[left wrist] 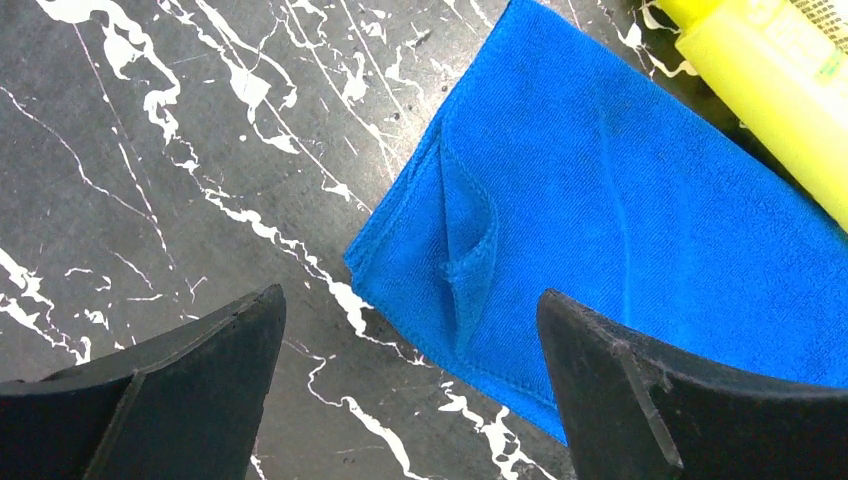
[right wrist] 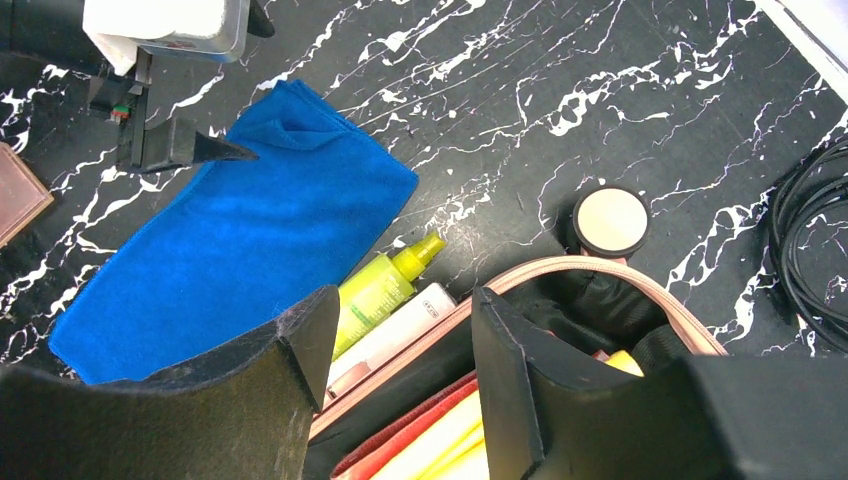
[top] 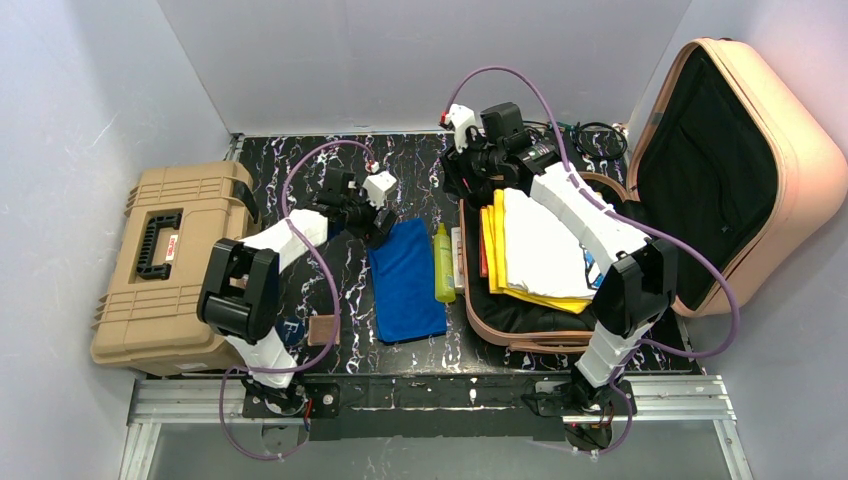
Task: Pack the luggage
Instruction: Pick up the toiletry item from the center of the board.
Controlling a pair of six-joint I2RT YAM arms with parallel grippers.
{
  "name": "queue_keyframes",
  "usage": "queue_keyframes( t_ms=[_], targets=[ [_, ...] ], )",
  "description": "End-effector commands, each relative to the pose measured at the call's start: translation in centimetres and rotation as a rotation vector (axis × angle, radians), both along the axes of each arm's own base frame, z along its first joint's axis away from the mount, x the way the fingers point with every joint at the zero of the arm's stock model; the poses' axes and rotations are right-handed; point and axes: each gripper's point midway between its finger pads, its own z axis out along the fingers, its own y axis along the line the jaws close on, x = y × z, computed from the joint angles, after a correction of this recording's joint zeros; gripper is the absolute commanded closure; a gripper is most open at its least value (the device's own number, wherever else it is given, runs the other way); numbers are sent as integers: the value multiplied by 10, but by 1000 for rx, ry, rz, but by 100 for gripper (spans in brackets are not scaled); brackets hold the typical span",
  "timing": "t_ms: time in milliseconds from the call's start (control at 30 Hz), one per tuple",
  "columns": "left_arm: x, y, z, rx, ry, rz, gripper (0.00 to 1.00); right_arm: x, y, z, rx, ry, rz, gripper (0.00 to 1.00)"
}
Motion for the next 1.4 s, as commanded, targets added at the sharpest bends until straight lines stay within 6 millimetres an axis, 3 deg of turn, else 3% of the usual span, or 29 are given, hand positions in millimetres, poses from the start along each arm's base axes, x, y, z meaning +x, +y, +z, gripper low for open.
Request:
queue_keyframes(
  t_ms=[0,267,400,633,867,1133,1367],
  targets=[
    [10,-8,4,8,-22,-17,5,1,3,19,48,-43,1,40],
    [39,24,-26,233,-41,153,10,2,0,23,49,-58,-14,40],
    [47,39,-25,292,-73,236,12,1,-2,21,46,-61,-16,40],
    [45,43,-15,287,-91,267,8,0,0,17,51,-50,-12,40],
    [54,79,-22,430,-82,414,7,-5,7,15,73,-18,21,40],
    [58,112,-29,474,6,560,7,-20,28,0,71,45,87,39],
    [71,119,-8,443,-34,596,2,-27,65,-23,66,149,123,39]
  ],
)
